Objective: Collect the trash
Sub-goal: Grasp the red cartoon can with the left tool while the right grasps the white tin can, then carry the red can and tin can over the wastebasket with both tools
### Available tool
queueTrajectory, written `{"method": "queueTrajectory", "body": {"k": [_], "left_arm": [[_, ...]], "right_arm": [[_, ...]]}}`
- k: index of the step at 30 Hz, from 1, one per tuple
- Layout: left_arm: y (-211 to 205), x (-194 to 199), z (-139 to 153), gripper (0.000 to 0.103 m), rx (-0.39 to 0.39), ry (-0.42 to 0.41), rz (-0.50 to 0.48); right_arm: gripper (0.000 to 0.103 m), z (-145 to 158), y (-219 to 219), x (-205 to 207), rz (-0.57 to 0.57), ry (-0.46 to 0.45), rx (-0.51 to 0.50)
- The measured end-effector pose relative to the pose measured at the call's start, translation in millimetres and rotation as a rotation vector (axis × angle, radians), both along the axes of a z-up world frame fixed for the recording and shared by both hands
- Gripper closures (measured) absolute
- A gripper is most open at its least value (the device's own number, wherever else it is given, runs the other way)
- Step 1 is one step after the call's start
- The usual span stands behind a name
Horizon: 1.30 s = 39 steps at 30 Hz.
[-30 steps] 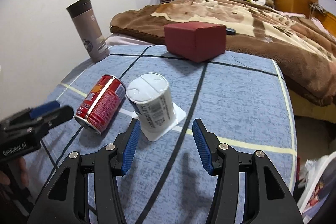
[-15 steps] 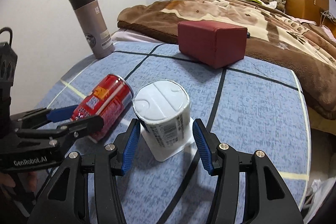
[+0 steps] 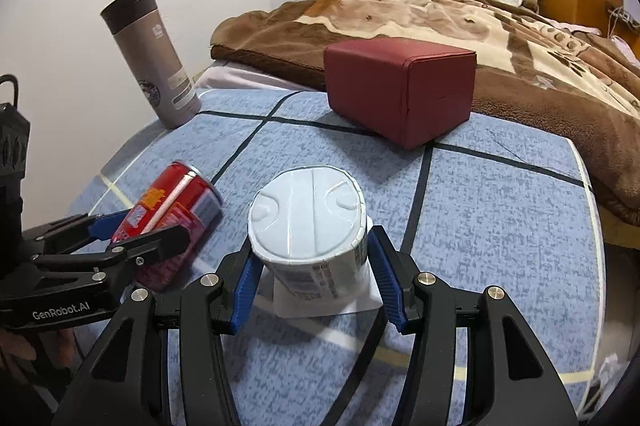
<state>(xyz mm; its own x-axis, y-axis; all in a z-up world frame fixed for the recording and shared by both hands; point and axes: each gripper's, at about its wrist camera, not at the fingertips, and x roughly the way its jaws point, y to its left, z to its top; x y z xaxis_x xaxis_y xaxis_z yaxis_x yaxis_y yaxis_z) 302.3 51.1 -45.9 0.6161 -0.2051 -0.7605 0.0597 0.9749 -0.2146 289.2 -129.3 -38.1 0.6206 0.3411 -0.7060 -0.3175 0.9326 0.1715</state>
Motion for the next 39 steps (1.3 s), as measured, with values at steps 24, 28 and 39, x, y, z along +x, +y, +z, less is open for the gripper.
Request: {"method": "queueTrajectory", "body": {"k": [24,28,39], "left_arm": [[-9.8,-14.1,7.2,0.048,0.028,-0.030,-0.020],[-15.9,-26.3,17.8,0.048,0.053,-0.057,-0.028],[-32.0,-66.1,41.7,0.048,0.038,-0.094,-0.044]], "right_arm": [[0.051,5.3,-5.1,-13.3,-0.064,-0.003,-0.006],[0.051,11.9,-12.6,-23.5,-0.081,-0.009,0.020],[0.051,32.9,-28.3,-61.9,-0.114,-0.058,0.042]]}}
